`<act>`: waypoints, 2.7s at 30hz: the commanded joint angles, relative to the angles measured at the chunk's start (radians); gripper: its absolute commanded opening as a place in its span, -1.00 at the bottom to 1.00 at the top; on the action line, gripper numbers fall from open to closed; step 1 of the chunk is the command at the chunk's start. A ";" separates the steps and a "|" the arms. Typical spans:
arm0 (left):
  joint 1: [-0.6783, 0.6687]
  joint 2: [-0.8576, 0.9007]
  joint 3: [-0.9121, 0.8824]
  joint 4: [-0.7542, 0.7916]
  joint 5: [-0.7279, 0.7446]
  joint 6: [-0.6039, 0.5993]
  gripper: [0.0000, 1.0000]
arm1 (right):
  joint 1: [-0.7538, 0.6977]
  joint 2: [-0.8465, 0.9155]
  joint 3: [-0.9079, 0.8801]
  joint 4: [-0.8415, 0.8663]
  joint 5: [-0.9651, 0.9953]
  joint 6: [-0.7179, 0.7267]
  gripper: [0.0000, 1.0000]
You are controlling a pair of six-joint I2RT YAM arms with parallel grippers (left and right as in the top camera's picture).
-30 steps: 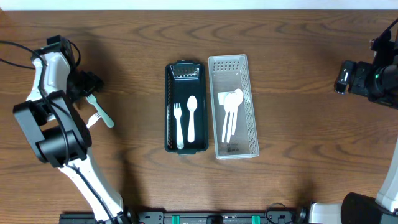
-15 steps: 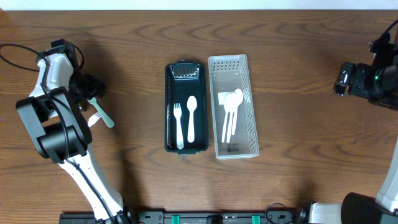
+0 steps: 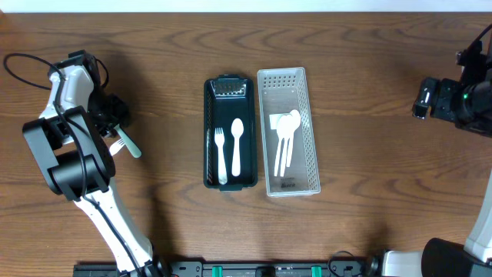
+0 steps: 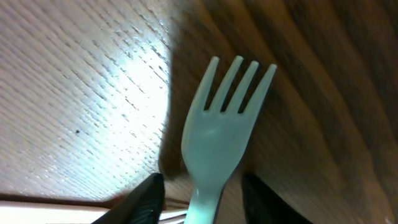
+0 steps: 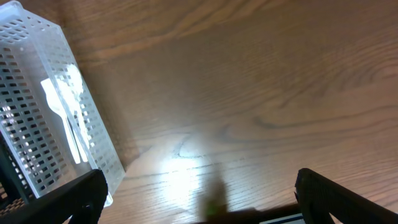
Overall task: Pack container
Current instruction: 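Carry the mint-green fork into the green basket and release it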
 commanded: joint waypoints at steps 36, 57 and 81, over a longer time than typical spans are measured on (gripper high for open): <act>-0.514 -0.566 0.060 -0.159 0.026 0.103 -0.88 | -0.009 0.001 -0.001 0.002 0.019 -0.005 0.99; -0.774 -0.187 -0.040 -0.109 0.026 0.078 -0.88 | -0.009 0.001 -0.001 -0.002 0.007 0.002 0.99; -0.694 -0.523 0.083 -0.135 -0.407 0.229 0.21 | -0.009 0.001 -0.001 0.006 0.008 0.002 0.98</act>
